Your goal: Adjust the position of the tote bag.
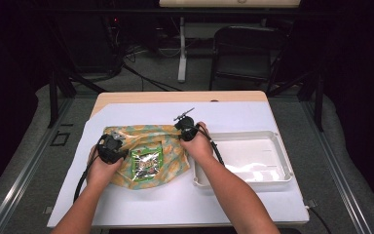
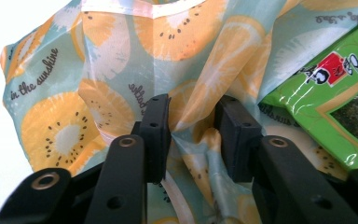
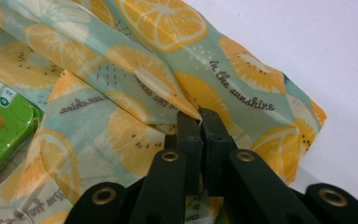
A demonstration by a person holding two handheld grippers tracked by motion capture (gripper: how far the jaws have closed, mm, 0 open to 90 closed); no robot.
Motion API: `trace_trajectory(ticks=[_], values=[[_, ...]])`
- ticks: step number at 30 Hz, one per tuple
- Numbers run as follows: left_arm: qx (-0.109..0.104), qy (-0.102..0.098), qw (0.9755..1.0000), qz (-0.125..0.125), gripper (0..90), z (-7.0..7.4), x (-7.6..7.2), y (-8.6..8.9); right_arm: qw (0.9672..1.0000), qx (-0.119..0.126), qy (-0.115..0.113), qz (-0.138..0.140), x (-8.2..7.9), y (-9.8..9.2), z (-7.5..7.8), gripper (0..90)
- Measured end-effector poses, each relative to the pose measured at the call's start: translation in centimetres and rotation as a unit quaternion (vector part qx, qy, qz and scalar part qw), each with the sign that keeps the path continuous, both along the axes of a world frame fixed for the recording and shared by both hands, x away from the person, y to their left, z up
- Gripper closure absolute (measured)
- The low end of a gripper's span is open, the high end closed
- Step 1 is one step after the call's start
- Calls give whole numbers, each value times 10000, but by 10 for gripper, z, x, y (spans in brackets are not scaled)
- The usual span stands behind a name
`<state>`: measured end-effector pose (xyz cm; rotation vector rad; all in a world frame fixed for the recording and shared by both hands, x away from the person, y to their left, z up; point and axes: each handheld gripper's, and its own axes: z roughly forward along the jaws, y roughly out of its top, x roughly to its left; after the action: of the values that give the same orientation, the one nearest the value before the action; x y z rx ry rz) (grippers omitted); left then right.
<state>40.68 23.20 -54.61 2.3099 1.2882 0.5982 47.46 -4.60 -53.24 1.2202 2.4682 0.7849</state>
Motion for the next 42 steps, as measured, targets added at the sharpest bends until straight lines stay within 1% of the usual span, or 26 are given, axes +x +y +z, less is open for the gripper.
trace_trajectory(ticks=[1,3,4,5,6,8,10,11,13,14,15,16,18,20,21,22,24,25,26,27,29,30,32,33,37,42], values=[[-13,-16,10000,19,679,0,0,0,9999,-92,67,30,0,0,1,882],[-40,-38,10000,58,694,-1,-2,-1,9999,-99,54,8,0,1,-1,882],[-78,-73,9999,65,702,-2,-2,-1,9999,-149,75,25,0,2,-1,882],[-123,-93,9999,76,710,-2,-3,0,10000,-86,-5,-27,-1,3,-4,880],[-173,-129,9997,67,717,-3,-3,1,9997,-213,76,39,-1,3,-2,878],[-287,-150,9994,102,721,-4,-5,3,9997,-197,99,40,-1,3,-2,864],[-297,-155,9994,79,724,-4,-4,4,9999,-131,75,58,-2,1,1,845],[-304,-161,9994,82,729,-4,-5,3,9998,-149,115,72,-2,-1,5,838],[-301,-211,9993,84,736,-5,-5,2,10000,-19,49,55,-5,-3,10,809],[-303,-145,9994,52,738,-4,-5,2,9999,-2,34,112,-6,-5,14,796],[-301,-175,9994,50,738,-5,-4,2,9999,75,-7,102,-8,-6,18,784],[-321,-185,9993,50,738,-5,-4,3,9999,79,-9,138,-9,-8,23,771],[-346,-214,9992,64,738,-6,-4,3,9995,276,-116,137,-13,-11,31,747],[-341,-201,9992,47,738,-6,-4,3,9988,438,-162,127,-18,-13,40,724],[-326,-244,9992,58,738,-6,-4,3,9978,607,-261,111,-20,-12,42,717],[-317,-249,9992,56,738,-6,-4,2,9971,680,-309,145,-23,-11,46,715],[-315,-255,9992,54,738,-6,-5,2,9963,749,-369,220,-29,-9,53,701],[-318,-249,9992,58,738,-6,-5,2,9954,815,-412,277,-32,-7,55,696],[-314,-257,9992,61,738,-6,-5,2,9950,828,-438,334,-35,-4,57,694],[-316,-256,9992,64,737,-6,-5,2,9946,869,-413,388,-38,0,58,690],[-322,-237,9992,52,737,-6,-5,2,9945,792,-404,552,-42,8,56,672],[-309,-240,9992,46,737,-6,-5,2,9943,782,-417,599,-44,12,54,661],[-310,-242,9992,51,737,-6,-5,2,9944,667,-384,718,-47,20,51,640],[-312,-241,9992,51,737,-6,-5,2,9942,661,-409,749,-47,24,48,630],[-301,-233,9993,40,736,-6,-5,2,9946,513,-423,793,-46,33,37,587],[-311,-246,9992,52,736,-6,-5,2,9960,312,-408,733,-43,40,26,538]])
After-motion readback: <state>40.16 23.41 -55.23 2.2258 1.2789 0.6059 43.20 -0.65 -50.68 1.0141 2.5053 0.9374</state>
